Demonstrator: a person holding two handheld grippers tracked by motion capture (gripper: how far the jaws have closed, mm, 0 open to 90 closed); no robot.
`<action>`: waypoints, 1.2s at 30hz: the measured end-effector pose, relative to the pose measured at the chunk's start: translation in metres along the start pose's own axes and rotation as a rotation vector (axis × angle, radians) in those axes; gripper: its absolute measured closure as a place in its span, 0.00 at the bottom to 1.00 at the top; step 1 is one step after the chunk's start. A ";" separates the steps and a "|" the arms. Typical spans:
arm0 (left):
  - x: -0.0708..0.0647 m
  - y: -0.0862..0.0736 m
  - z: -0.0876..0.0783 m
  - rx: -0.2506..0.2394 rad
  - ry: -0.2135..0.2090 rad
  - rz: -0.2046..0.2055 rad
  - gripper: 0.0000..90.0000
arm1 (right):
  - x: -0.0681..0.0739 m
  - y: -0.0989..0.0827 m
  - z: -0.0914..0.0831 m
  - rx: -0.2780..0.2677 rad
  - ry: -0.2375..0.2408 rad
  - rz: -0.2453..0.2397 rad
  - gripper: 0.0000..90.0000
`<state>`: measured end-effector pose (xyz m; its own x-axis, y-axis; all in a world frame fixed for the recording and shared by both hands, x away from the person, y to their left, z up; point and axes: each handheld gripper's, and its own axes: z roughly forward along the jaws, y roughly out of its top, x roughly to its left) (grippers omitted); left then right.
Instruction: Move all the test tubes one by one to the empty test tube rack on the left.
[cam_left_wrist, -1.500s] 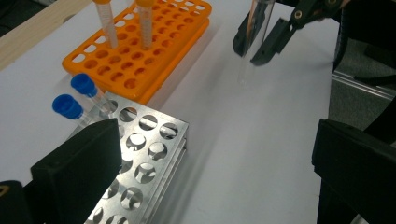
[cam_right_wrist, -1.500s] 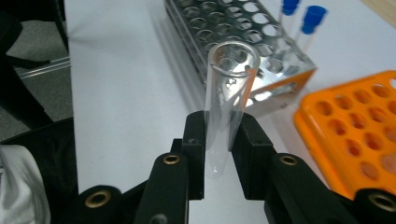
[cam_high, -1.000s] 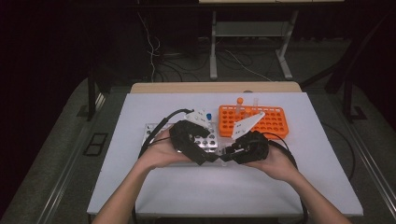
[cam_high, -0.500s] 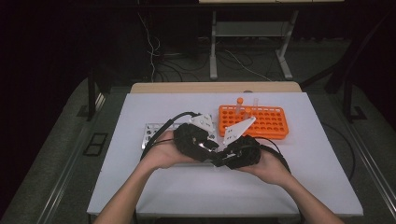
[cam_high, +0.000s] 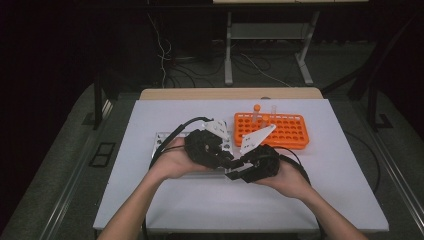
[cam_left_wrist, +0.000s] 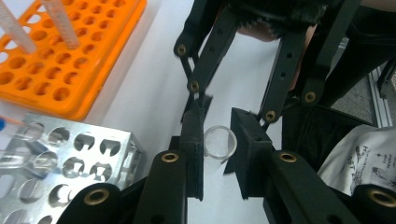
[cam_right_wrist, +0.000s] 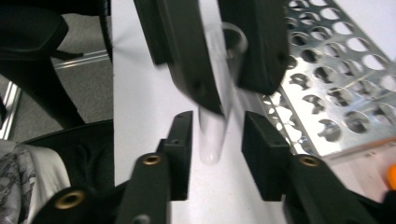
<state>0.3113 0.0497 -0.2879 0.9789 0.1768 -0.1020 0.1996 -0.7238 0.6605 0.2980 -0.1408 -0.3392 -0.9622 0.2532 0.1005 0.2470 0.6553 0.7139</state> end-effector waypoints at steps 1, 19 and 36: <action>0.001 0.000 -0.002 0.002 0.004 -0.002 0.82 | -0.001 -0.001 -0.002 -0.003 -0.002 0.006 0.65; 0.020 0.002 -0.038 -0.020 0.085 -0.039 0.82 | -0.015 -0.022 -0.033 -0.041 -0.075 0.138 0.00; 0.052 -0.004 -0.061 -0.044 0.179 -0.114 0.83 | -0.027 -0.047 -0.056 -0.078 -0.120 0.217 0.00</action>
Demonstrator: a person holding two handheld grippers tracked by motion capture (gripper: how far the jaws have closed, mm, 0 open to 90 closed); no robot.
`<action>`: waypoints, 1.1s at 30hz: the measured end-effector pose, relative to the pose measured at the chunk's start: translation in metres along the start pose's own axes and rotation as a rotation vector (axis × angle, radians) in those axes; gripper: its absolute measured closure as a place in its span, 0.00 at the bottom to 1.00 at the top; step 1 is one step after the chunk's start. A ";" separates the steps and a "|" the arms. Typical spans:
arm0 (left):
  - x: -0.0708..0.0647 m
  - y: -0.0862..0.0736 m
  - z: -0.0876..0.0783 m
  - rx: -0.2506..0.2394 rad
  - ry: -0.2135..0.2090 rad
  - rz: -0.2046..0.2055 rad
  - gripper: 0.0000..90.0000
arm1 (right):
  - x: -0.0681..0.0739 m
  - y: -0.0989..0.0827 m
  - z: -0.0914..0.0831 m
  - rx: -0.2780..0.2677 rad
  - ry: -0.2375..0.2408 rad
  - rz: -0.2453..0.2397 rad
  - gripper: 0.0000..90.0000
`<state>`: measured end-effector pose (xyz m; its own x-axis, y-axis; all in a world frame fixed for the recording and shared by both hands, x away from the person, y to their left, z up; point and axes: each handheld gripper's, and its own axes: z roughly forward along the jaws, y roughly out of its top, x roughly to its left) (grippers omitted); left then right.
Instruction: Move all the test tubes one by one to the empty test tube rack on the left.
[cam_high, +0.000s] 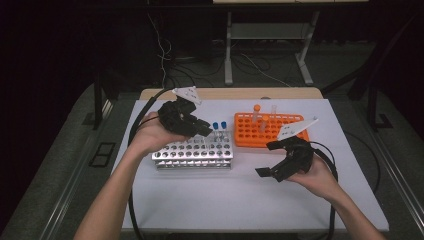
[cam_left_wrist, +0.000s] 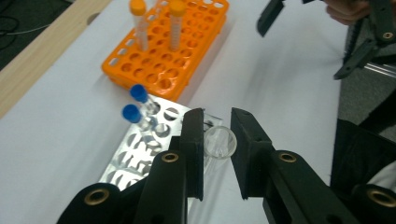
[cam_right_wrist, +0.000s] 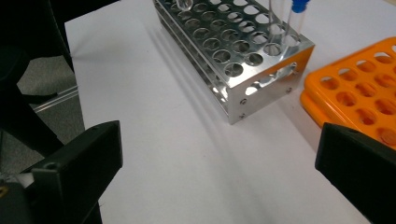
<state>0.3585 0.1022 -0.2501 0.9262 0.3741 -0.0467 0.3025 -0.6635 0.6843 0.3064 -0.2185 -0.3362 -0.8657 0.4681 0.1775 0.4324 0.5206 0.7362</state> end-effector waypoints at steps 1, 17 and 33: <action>0.002 0.000 0.000 -0.002 0.007 -0.004 0.83 | -0.001 -0.001 -0.001 -0.002 -0.002 0.000 0.00; 0.043 -0.001 0.011 -0.038 0.070 -0.099 0.83 | -0.012 -0.017 -0.014 0.000 -0.039 0.039 0.00; 0.068 -0.001 0.044 -0.027 0.086 -0.145 0.83 | -0.024 -0.031 -0.018 -0.015 -0.055 0.082 0.00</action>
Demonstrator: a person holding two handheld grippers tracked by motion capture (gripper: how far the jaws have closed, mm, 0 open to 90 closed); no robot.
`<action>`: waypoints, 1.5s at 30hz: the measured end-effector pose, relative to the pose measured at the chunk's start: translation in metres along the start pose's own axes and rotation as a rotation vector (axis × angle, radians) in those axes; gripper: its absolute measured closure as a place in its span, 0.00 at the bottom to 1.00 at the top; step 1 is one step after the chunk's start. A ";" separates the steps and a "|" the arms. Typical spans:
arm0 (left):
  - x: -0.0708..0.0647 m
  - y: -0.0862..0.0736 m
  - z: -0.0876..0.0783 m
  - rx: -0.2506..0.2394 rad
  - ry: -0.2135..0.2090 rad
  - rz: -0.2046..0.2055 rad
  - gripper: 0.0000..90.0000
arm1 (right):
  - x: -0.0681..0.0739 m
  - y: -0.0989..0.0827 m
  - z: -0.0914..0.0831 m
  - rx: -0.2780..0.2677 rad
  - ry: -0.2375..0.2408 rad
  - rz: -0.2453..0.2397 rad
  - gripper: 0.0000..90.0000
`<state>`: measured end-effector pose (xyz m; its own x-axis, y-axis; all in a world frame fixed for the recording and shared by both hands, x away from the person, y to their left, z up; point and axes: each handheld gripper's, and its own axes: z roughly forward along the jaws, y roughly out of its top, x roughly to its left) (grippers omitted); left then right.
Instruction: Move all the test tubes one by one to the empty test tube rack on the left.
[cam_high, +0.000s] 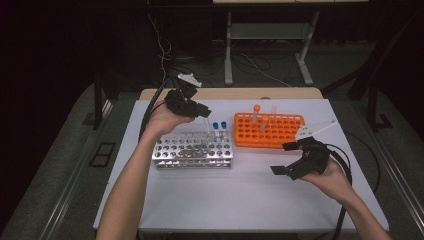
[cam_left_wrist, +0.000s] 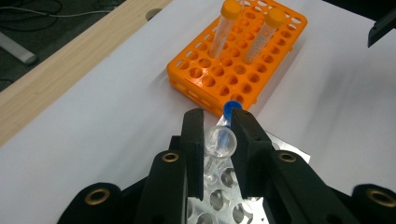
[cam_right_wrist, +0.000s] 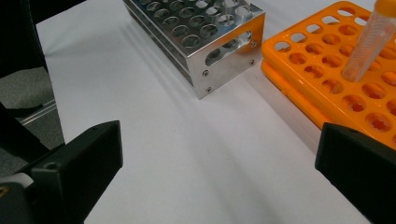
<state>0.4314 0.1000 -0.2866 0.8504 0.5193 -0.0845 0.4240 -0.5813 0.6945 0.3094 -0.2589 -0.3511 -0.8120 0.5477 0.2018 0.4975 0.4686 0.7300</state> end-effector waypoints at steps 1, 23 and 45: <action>0.001 0.000 0.002 -0.001 -0.002 -0.002 0.83 | -0.001 -0.001 0.000 0.000 -0.002 0.001 0.00; 0.006 -0.015 0.034 0.053 -0.038 -0.029 0.82 | -0.010 -0.006 0.001 -0.012 -0.018 0.028 0.00; 0.001 -0.022 0.014 -0.019 -0.042 -0.081 0.50 | -0.040 -0.002 0.006 -0.012 -0.046 0.057 0.00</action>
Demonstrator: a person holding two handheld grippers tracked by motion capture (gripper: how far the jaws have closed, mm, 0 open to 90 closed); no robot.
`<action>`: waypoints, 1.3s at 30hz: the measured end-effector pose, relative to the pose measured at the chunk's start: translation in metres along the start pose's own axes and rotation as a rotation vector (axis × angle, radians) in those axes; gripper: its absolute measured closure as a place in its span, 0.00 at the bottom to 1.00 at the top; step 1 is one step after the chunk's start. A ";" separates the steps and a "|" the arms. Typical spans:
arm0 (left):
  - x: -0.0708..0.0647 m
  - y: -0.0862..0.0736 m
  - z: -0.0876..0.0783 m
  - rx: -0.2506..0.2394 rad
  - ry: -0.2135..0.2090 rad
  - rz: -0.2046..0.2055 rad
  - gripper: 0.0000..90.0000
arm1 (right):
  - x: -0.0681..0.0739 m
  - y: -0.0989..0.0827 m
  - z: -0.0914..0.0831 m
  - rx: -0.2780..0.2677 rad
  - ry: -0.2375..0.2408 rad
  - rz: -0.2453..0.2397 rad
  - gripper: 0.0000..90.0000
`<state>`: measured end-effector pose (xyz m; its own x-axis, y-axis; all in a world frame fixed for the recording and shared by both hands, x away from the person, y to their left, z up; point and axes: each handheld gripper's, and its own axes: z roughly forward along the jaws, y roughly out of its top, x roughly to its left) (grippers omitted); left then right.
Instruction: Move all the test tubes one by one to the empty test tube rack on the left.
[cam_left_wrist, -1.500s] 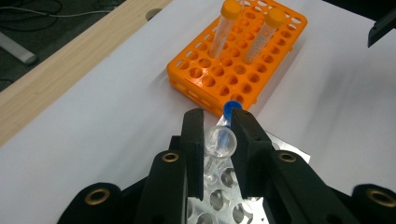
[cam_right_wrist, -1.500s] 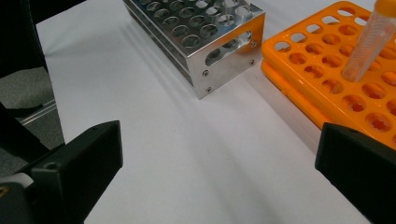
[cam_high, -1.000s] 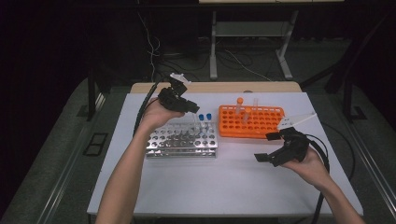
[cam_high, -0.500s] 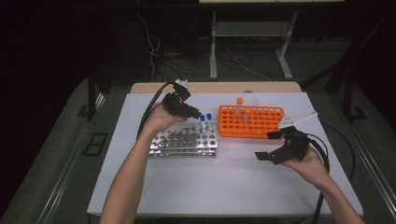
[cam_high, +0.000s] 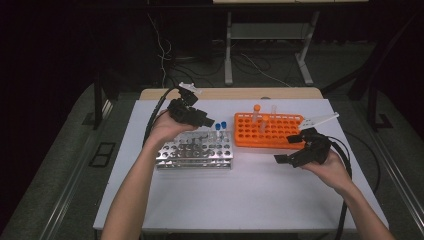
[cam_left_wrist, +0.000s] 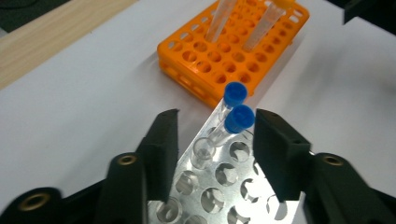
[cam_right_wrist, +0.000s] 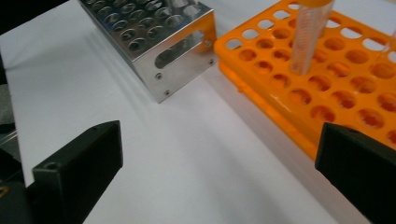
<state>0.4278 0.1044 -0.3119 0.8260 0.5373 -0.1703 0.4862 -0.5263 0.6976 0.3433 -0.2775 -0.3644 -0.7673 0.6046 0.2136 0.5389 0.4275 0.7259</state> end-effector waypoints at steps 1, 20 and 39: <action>-0.002 0.000 -0.003 -0.010 0.001 -0.004 0.46 | -0.002 0.001 0.000 -0.001 -0.001 0.002 0.00; -0.045 -0.024 -0.048 -0.099 0.007 0.004 0.00 | -0.053 0.032 0.005 -0.011 -0.069 0.021 0.01; -0.074 -0.057 -0.055 -0.078 -0.005 0.040 0.00 | -0.106 0.046 0.031 -0.031 -0.141 0.069 0.23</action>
<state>0.3233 0.1315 -0.3007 0.8459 0.5133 -0.1449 0.4293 -0.4941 0.7560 0.4605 -0.3009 -0.3738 -0.6711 0.7213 0.1714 0.5760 0.3617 0.7331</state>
